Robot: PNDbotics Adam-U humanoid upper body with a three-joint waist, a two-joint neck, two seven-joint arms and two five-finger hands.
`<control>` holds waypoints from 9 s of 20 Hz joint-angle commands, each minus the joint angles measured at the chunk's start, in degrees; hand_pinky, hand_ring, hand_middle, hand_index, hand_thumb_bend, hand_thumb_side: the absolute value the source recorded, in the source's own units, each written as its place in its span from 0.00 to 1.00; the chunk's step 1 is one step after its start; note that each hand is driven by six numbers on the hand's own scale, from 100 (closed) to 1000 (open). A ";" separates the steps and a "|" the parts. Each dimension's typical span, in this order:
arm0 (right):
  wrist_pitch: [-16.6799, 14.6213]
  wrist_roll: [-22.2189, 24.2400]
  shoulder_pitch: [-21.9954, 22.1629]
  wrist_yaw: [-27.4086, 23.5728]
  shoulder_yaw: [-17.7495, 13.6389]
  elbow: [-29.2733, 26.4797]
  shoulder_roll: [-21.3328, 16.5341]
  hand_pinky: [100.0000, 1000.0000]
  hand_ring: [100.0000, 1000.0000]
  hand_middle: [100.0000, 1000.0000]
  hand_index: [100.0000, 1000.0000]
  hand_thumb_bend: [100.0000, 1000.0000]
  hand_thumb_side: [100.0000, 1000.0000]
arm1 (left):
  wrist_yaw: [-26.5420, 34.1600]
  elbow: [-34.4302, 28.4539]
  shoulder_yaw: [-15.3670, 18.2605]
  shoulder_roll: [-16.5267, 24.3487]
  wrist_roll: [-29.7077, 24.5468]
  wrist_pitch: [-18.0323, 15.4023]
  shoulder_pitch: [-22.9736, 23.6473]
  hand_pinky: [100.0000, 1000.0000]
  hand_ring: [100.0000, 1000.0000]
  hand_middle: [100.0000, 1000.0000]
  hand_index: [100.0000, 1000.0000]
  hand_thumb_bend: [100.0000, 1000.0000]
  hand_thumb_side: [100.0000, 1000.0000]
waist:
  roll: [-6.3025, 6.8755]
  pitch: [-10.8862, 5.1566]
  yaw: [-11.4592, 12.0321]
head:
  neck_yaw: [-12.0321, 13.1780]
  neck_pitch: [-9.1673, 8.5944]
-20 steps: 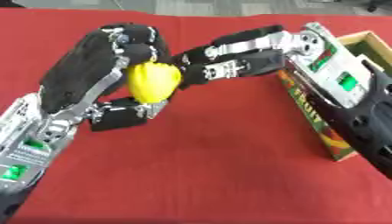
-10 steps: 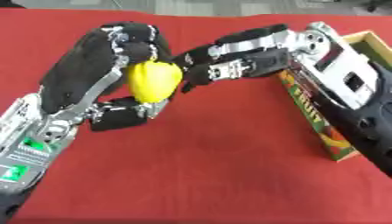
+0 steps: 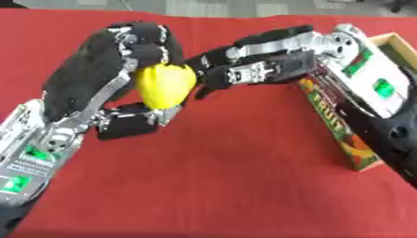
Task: Pick up the objects with one hand, pass them to the other hand, and then place them into the box on the other side of the table.
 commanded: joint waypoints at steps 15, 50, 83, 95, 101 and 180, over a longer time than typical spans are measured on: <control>-2.82 0.29 -1.74 0.63 0.28 -3.29 0.39 0.97 1.00 0.95 1.00 0.00 0.87 | -1.32 0.61 -0.08 0.31 -0.33 -1.71 -2.14 0.64 0.54 0.49 0.49 0.00 0.00 | 0.04 -0.96 0.13 | 0.02 -0.33; -2.24 0.29 -2.32 1.19 1.70 -2.78 1.47 0.96 1.00 0.95 1.00 0.00 0.89 | -0.85 0.61 -2.33 -2.99 -4.65 -1.88 -3.78 0.64 0.55 0.50 0.51 0.00 0.00 | -0.08 -0.81 0.41 | -0.82 -0.34; 2.01 0.29 -1.73 0.93 0.85 -3.18 1.57 0.88 0.98 0.54 0.64 0.00 0.54 | -3.25 2.38 -2.88 -7.99 -3.66 0.81 -6.10 0.66 0.57 0.54 0.61 0.19 0.00 | -0.13 -0.92 0.51 | -1.00 -0.28; 4.65 0.29 -1.68 0.22 0.14 -3.44 1.23 0.85 0.96 0.47 0.55 0.00 0.50 | -7.78 2.59 -2.82 -7.77 -4.25 0.94 -5.73 0.74 0.71 0.72 0.88 0.98 0.23 | -0.11 -0.99 0.54 | -1.12 -0.54; 4.70 0.29 -1.64 0.05 0.35 -3.83 1.11 0.84 0.94 0.45 0.53 0.00 0.42 | -9.11 2.55 -2.63 -7.68 -1.01 2.74 -5.55 0.75 0.72 0.73 0.88 1.00 0.23 | -0.14 -0.98 0.54 | -1.07 -0.75; -26.96 -19.66 28.01 14.80 -36.30 18.93 -26.85 0.98 1.00 1.00 1.00 0.00 0.25 | 9.51 0.61 20.10 2.68 25.90 13.53 17.11 0.70 0.59 0.61 0.83 0.42 0.40 | 0.07 -0.89 -0.89 | -8.14 -3.82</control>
